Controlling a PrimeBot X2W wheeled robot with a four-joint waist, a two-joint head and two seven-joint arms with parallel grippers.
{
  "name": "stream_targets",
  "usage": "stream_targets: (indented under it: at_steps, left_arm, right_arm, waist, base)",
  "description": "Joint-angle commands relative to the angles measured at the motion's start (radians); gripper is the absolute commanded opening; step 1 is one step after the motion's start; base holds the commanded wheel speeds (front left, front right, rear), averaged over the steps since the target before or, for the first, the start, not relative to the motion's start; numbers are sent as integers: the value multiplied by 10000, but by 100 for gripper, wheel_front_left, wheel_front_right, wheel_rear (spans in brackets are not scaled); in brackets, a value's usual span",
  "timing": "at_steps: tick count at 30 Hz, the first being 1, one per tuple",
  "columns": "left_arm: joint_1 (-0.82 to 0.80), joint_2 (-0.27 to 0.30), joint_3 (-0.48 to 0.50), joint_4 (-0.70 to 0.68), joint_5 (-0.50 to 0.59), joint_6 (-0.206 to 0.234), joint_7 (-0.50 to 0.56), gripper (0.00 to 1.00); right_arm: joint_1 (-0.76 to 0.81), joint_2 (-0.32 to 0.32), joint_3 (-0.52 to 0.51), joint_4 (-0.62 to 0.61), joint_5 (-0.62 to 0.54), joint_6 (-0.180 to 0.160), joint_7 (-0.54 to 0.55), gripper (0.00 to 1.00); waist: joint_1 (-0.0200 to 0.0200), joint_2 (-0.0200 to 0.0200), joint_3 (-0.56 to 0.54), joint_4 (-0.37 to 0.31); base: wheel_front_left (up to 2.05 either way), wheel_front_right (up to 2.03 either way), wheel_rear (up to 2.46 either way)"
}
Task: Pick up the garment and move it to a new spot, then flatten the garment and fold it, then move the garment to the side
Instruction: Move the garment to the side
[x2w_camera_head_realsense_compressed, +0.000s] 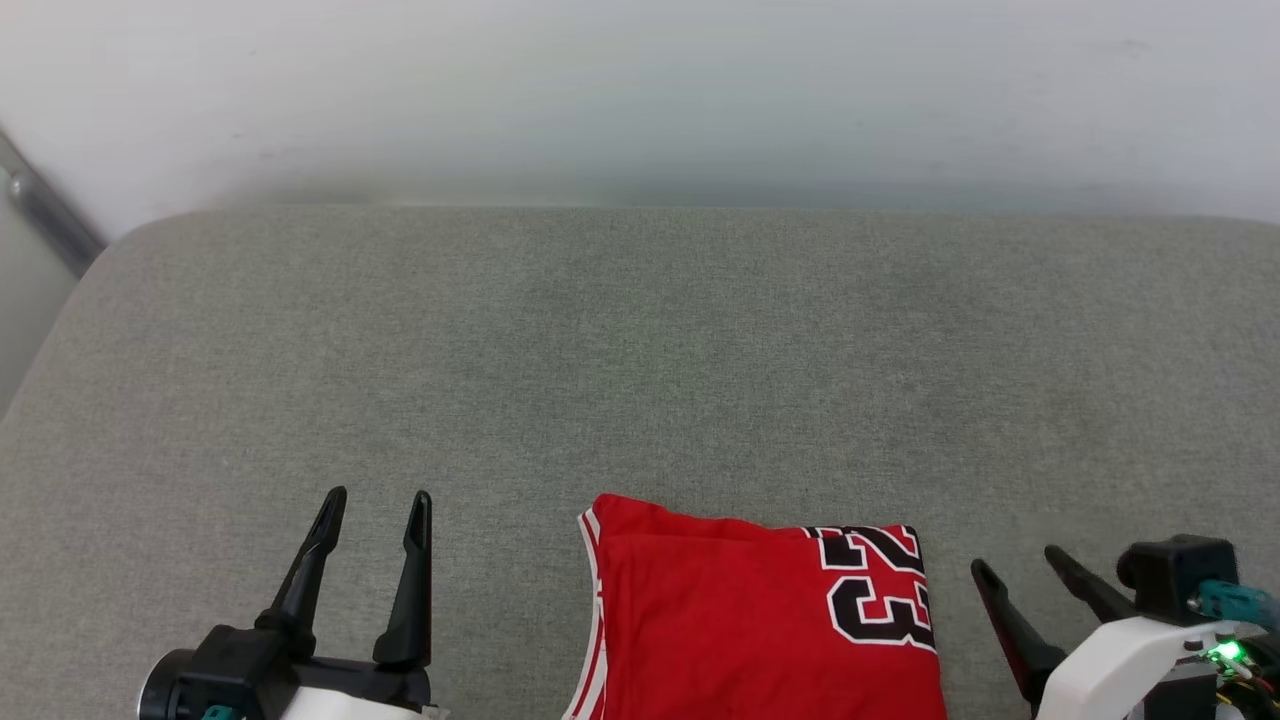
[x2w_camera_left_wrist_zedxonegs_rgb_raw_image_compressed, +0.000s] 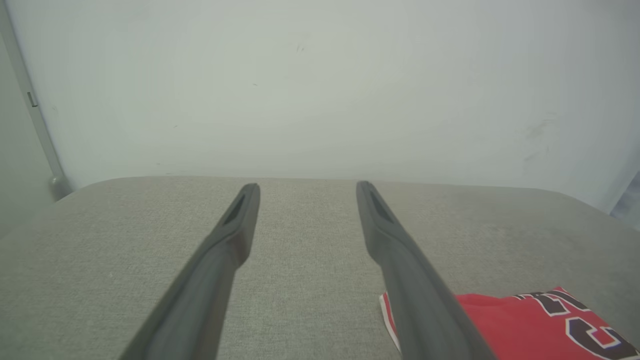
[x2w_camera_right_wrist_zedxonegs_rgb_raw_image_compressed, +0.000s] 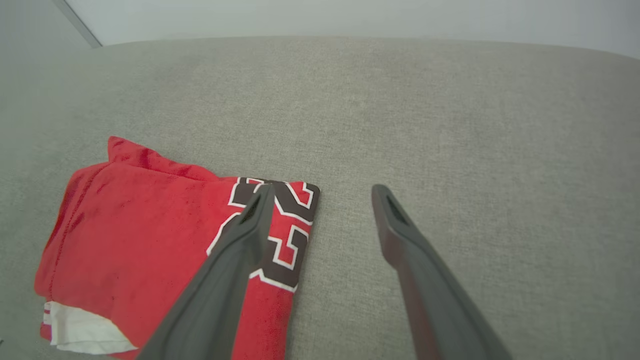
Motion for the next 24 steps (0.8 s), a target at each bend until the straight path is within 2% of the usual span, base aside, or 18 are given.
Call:
stream_targets:
  at_steps: [1, 2, 3, 6, 9, 17, 24]
  left_arm:
    - [-74, 44, -8, -24, 81, -11, -22, 100]
    - [-74, 44, -8, -24, 81, -11, -22, 100]
    - [-134, 31, -34, -48, 93, -11, -22, 100]
    - [-282, 17, -126, -22, 127, -11, -22, 100]
    - [-341, 25, -309, 66, 191, -11, -22, 100]
    - [-605, -43, -597, 163, 139, -11, -22, 100]
    - [-732, -30, -716, 337, 163, -11, -22, 100]
  right_arm:
    - [-21, -173, 54, -206, 63, -3, 745, 100]
    - [-21, -173, 54, -206, 63, -3, 745, 100]
    - [-33, -90, -37, -424, 318, -3, 2115, 100]
    - [-125, -52, -16, -730, 722, -3, 3895, 100]
    - [-266, 163, -215, -763, 982, -3, 4884, 100]
    - [-653, 815, -776, 131, 935, -3, 5676, 100]
    - [-867, 1001, -467, 1576, 725, -3, 5613, 100]
  waist:
    - [-1, 0, 67, 30]
    - [-1, 0, 67, 30]
    - [-1, 0, 159, 84]
    - [-1, 0, 342, 238]
    - [-1, 0, 460, 444]
    - [-1, 0, 901, 1026]
    - [-1, 0, 1099, 1420]
  base:
    - [0, 0, 0]
    - [0, 0, 0]
    - [0, 0, 0]
    - [0, 0, 0]
    - [0, 0, 0]
    - [0, 0, 0]
    - [0, 0, 0]
